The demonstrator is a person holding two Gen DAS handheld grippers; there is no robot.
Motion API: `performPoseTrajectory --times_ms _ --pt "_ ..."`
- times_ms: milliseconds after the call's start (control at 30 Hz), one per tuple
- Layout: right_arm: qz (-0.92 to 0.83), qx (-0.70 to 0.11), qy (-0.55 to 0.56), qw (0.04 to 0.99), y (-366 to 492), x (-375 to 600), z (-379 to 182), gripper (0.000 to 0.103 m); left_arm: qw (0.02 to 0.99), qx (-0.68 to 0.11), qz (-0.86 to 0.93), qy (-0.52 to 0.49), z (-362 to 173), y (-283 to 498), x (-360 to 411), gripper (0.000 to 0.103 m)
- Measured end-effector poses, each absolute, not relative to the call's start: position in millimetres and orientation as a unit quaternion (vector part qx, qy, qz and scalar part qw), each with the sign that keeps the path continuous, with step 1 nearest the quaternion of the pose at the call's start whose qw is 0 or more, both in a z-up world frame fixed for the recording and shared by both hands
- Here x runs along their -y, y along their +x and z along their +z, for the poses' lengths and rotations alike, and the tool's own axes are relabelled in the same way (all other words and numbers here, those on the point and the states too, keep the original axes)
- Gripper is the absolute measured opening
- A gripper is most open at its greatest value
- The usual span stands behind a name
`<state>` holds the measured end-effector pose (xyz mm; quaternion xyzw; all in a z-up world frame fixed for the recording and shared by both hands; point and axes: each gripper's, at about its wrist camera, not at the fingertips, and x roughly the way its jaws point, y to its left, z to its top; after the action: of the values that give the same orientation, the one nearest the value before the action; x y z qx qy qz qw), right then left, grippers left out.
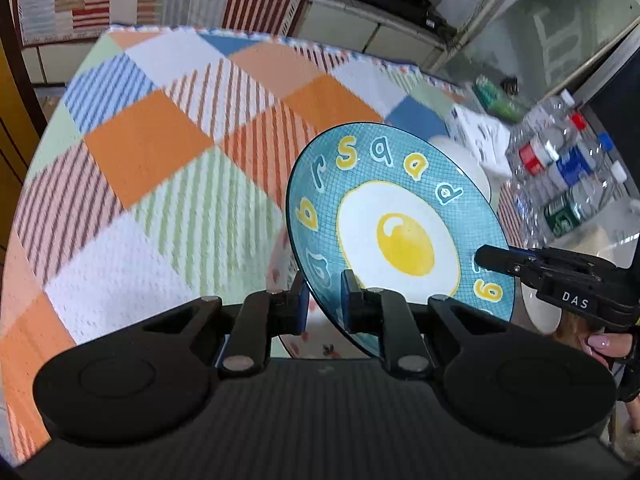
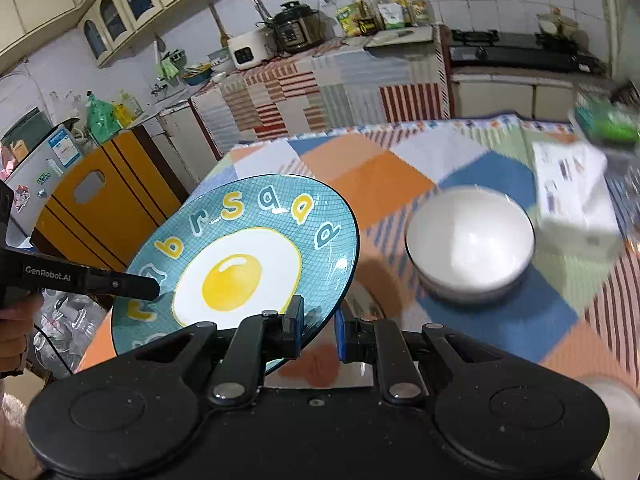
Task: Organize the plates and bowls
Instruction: 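Lower the egg plate onto the bunny plate and open both grippers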
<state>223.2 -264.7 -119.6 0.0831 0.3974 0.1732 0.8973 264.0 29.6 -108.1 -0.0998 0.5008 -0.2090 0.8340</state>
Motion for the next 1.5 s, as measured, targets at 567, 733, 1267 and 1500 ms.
performPoseTrajectory --times_ms 567,733,1267,1500 --pt "0.149 -0.444 0.085 0.879 194 266 -155 0.02 0.8 -0.552 -0.224 -0.075 -146 253 -23 0.015" --pt "0.148 -0.453 0.081 0.875 194 263 -159 0.02 0.795 -0.559 -0.225 -0.073 -150 252 -23 0.016" --pt "0.14 -0.473 0.014 0.87 201 240 -153 0.025 0.791 -0.573 -0.21 -0.052 -160 255 -16 0.023" --pt "0.13 -0.476 -0.027 0.87 202 227 -148 0.028 0.789 -0.578 -0.199 -0.061 -163 257 -16 0.025"
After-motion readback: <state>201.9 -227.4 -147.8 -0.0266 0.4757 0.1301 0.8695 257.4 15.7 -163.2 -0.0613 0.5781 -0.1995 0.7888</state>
